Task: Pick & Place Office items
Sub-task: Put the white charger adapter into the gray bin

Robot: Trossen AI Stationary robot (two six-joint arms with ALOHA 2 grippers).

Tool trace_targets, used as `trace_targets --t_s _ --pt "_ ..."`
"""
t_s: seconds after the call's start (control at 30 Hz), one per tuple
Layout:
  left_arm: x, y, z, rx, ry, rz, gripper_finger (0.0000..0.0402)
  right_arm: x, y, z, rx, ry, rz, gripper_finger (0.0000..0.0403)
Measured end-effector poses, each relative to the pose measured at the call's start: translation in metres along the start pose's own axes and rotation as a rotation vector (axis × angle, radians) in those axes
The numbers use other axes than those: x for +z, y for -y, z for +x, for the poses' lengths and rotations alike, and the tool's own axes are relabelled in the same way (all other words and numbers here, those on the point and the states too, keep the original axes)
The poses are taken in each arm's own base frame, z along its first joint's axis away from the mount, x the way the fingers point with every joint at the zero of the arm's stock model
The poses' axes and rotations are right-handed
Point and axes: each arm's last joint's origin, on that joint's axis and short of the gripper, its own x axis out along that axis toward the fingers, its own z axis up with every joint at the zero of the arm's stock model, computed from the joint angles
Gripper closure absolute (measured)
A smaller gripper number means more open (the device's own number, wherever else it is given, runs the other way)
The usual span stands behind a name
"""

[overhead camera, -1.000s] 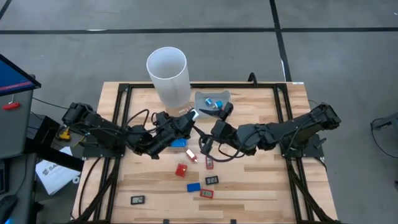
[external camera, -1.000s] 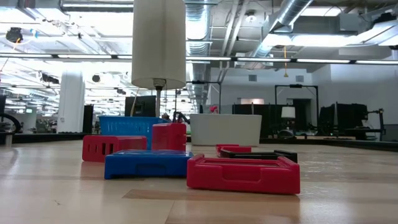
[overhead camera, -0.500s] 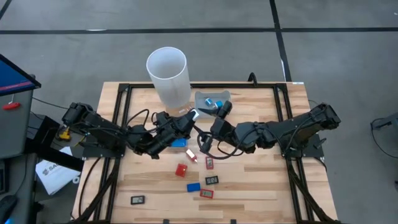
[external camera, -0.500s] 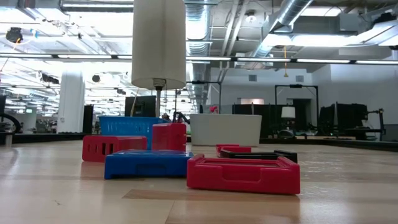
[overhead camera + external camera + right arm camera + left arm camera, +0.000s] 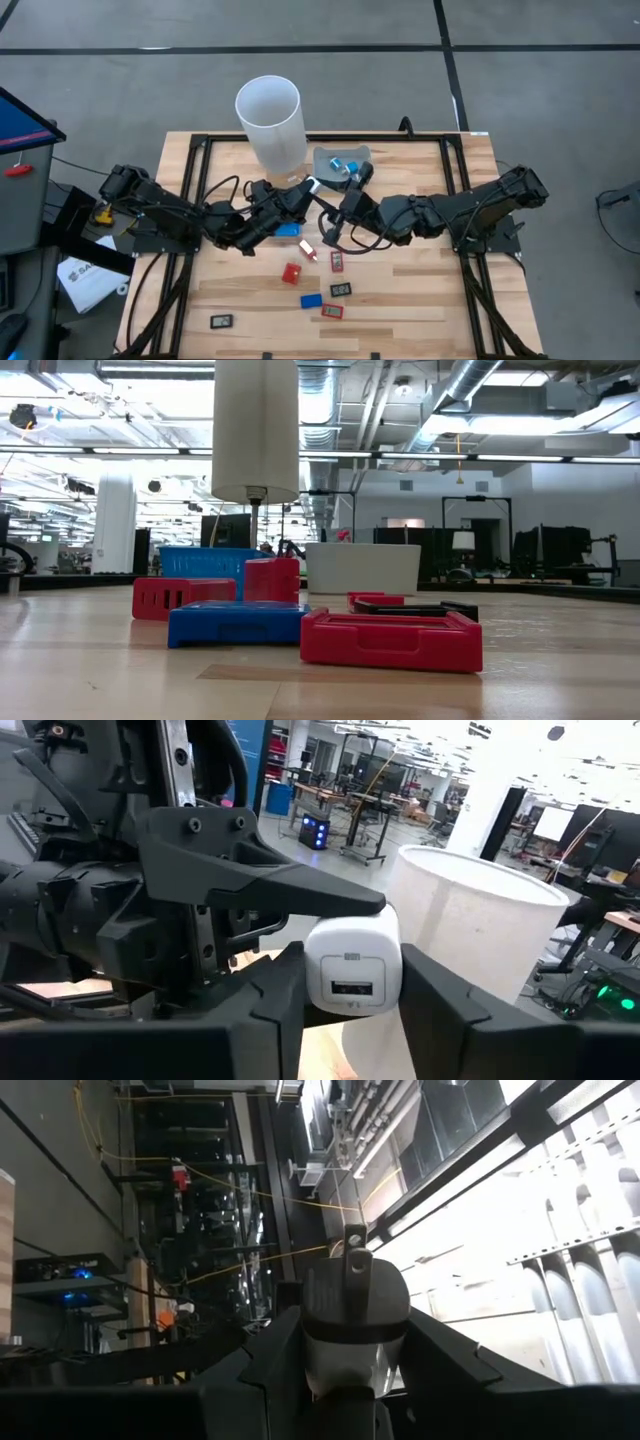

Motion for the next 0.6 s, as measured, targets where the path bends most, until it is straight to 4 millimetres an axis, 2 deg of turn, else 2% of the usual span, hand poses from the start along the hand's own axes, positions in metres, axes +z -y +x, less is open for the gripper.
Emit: trace_targets --t_s 0.17,0.33,0.6 --pt "-0.001 0.0 0.0 -0.011 -0.031 0.009 0.0253 0.001 0.0 -0.001 -0.005 0.002 0.005 0.0286" --pt "-0.005 0.0 -0.001 -0.05 -0.147 0.055 0.023 0.002 0.001 -0.001 0.012 0.012 0.051 0.0285" --pt "0.009 0.02 -0.007 -0.137 -0.258 0.147 0.0202 0.019 0.01 -0.007 -0.022 0.031 0.055 0.0285"
